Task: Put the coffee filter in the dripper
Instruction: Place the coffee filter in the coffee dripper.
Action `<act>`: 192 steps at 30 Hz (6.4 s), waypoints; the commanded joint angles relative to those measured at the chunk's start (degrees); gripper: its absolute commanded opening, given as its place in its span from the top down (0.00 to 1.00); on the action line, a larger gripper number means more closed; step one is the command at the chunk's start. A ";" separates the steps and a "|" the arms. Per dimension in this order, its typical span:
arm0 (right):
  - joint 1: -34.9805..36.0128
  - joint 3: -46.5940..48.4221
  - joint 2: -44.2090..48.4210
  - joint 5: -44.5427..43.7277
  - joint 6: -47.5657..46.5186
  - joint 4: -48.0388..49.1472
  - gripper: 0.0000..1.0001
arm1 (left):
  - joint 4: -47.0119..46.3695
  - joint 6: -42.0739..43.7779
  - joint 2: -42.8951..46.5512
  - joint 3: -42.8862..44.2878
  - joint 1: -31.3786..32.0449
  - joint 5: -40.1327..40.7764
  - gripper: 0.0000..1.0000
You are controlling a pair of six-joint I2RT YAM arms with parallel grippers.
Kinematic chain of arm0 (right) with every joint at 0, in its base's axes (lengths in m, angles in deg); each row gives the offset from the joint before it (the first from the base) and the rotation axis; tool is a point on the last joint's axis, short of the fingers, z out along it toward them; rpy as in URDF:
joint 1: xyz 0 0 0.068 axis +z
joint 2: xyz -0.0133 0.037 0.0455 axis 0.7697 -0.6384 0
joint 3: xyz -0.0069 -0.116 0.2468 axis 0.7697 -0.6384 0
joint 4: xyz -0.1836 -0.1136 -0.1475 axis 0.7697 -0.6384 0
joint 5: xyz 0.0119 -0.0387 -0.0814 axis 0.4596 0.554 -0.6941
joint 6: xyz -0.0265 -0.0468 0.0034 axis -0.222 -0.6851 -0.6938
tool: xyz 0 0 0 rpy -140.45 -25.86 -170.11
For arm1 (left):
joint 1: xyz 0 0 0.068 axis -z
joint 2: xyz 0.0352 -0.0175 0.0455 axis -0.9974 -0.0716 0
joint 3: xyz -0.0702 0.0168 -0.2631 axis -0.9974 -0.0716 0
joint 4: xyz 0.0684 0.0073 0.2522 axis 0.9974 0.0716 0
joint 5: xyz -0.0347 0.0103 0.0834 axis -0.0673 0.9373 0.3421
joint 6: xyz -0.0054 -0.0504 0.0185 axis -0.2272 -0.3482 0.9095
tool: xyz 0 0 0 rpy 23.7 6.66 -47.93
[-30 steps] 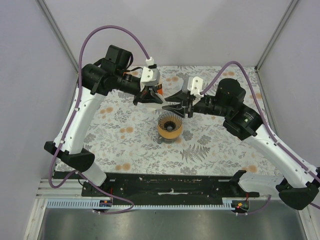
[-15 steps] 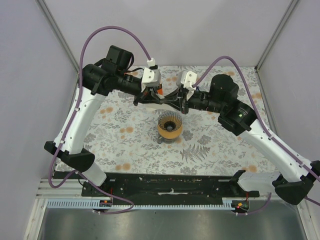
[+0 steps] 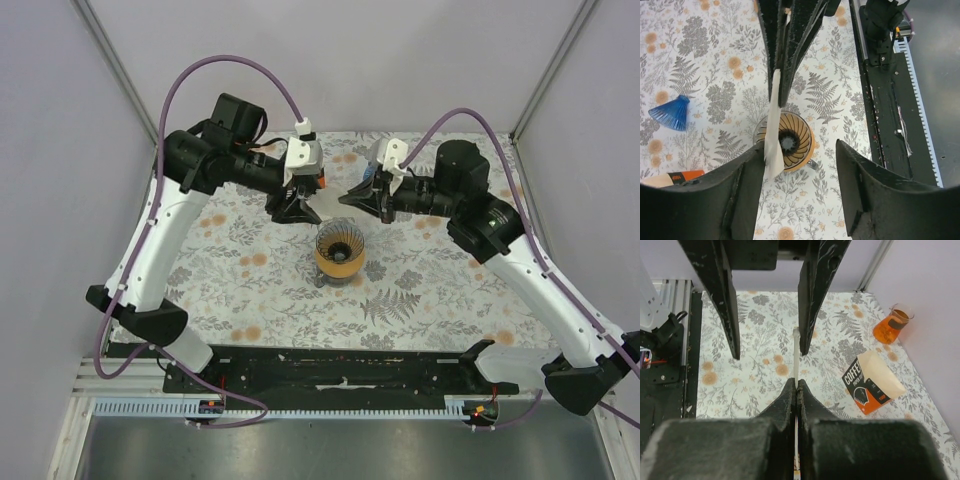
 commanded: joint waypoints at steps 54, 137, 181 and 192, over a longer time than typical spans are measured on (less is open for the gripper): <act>-2.85 3.53 3.29 22.82 -13.07 -17.57 1.00 | 0.90 -17.69 5.17 1.41 9.03 9.34 0.93; -2.94 4.68 1.54 17.99 -10.16 -17.57 1.00 | 5.65 -12.06 4.64 0.79 10.96 12.94 0.93; -2.85 5.11 1.27 16.58 -9.55 -18.63 1.00 | 5.30 -11.80 5.08 1.41 10.88 16.73 0.92; -2.85 5.38 1.27 16.76 -9.46 -18.54 1.00 | 5.12 -11.45 5.00 -0.62 10.96 15.05 0.92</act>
